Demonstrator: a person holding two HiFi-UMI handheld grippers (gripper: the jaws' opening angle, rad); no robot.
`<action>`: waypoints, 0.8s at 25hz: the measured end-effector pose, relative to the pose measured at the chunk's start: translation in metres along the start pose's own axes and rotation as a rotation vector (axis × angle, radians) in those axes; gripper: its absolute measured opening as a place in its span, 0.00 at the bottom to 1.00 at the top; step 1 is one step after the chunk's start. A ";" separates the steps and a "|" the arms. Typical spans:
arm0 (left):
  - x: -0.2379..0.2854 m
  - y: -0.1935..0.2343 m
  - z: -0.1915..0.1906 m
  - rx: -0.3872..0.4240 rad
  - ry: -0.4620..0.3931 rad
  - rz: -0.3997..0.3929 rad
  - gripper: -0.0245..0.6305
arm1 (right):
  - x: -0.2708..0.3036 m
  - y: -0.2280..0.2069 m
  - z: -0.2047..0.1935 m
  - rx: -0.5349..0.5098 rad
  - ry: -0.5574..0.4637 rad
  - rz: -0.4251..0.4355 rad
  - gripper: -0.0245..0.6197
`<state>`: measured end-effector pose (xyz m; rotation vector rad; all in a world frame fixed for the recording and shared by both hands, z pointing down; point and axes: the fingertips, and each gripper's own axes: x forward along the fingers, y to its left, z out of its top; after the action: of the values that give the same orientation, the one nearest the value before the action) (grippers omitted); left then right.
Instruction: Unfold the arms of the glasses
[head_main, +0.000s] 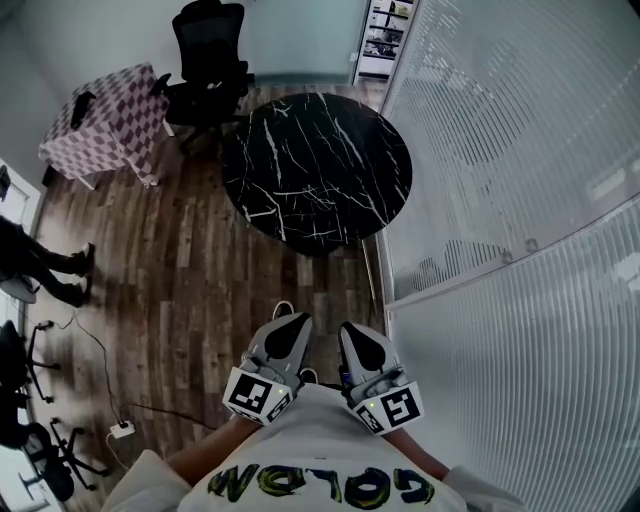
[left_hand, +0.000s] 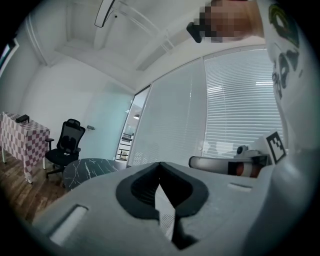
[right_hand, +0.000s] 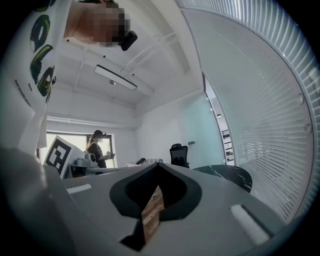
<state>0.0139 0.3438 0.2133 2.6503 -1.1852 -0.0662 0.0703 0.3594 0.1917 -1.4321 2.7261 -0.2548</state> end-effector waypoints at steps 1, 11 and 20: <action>0.005 0.007 0.002 -0.004 -0.002 0.001 0.04 | 0.008 -0.002 0.000 -0.002 0.004 0.002 0.04; 0.053 0.090 0.027 -0.038 -0.001 0.002 0.04 | 0.106 -0.030 0.010 -0.017 0.041 0.003 0.04; 0.094 0.169 0.051 -0.050 -0.004 0.001 0.04 | 0.196 -0.053 0.022 -0.038 0.051 0.008 0.04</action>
<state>-0.0533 0.1558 0.2085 2.6072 -1.1704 -0.1000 0.0042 0.1658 0.1846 -1.4441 2.7911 -0.2434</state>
